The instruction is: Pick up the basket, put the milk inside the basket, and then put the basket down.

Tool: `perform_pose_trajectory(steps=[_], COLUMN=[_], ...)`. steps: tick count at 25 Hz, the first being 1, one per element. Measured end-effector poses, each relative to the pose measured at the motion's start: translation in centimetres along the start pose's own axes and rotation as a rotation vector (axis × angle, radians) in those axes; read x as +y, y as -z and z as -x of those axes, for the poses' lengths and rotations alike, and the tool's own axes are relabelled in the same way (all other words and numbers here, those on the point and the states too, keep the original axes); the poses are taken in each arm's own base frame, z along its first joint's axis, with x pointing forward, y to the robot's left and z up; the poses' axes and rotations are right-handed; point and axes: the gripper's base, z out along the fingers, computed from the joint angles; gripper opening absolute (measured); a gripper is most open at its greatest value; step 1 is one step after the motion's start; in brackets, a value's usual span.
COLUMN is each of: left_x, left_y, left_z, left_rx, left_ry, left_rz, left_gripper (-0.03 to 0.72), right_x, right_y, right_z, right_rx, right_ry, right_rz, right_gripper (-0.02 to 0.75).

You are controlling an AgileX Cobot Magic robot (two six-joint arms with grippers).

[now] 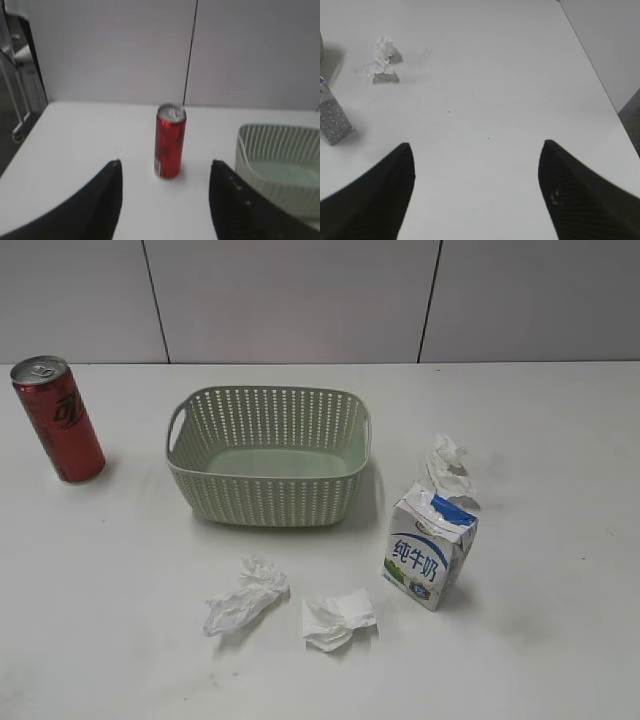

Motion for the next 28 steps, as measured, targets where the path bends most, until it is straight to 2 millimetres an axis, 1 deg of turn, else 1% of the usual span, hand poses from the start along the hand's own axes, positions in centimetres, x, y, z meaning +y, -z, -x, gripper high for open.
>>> perform_pose_trajectory(steps=[2,5,8,11,13,16,18,20,22,23,26,28], left_x=[0.3,0.6,0.6,0.4,0.0,-1.2,-2.5,-3.9,-5.5,-6.3,-8.4,-9.6], left_y=[-1.2,-3.7,-6.8,-10.4,-12.6,-16.3,-19.1,-21.7,-24.4,-25.4,-29.1,-31.5], left_z=[1.5,3.5,5.3,7.2,8.9,10.9,11.7,11.9,11.5,11.4,10.0,8.4], left_rx=[-0.077,-0.161,-0.148,-0.070,-0.030,0.089,0.201,0.309,0.427,0.467,0.580,0.644], left_ry=[-0.008,-0.043,-0.054,-0.058,-0.064,-0.080,-0.099,-0.117,-0.127,-0.130,-0.128,-0.130], left_rz=[0.014,0.028,0.017,-0.008,-0.034,-0.094,-0.142,-0.185,-0.228,-0.249,-0.293,-0.308], left_gripper=[0.426,0.442,0.494,0.532,0.548,0.571,0.575,0.578,0.580,0.581,0.582,0.582], right_x=[0.0,0.0,0.0,0.0,0.0,0.0,0.0,0.0,0.0,0.0,0.0,0.0], right_y=[0.0,0.0,0.0,0.0,0.0,0.0,0.0,0.0,0.0,0.0,0.0,0.0], right_z=[0.0,0.0,0.0,0.0,0.0,0.0,0.0,0.0,0.0,0.0,0.0,0.0], right_rx=[0.000,0.000,0.000,0.000,0.000,0.000,0.000,0.000,0.000,0.000,0.000,0.000], right_ry=[-0.001,-0.001,-0.001,-0.001,-0.001,-0.001,-0.001,-0.001,-0.001,-0.001,-0.001,-0.001], right_rz=[0.001,0.001,0.001,0.001,0.001,0.001,0.001,0.001,0.001,0.001,0.001,0.001], right_gripper=[0.585,0.585,0.585,0.585,0.585,0.585,0.585,0.585,0.585,0.585,0.585,0.585])
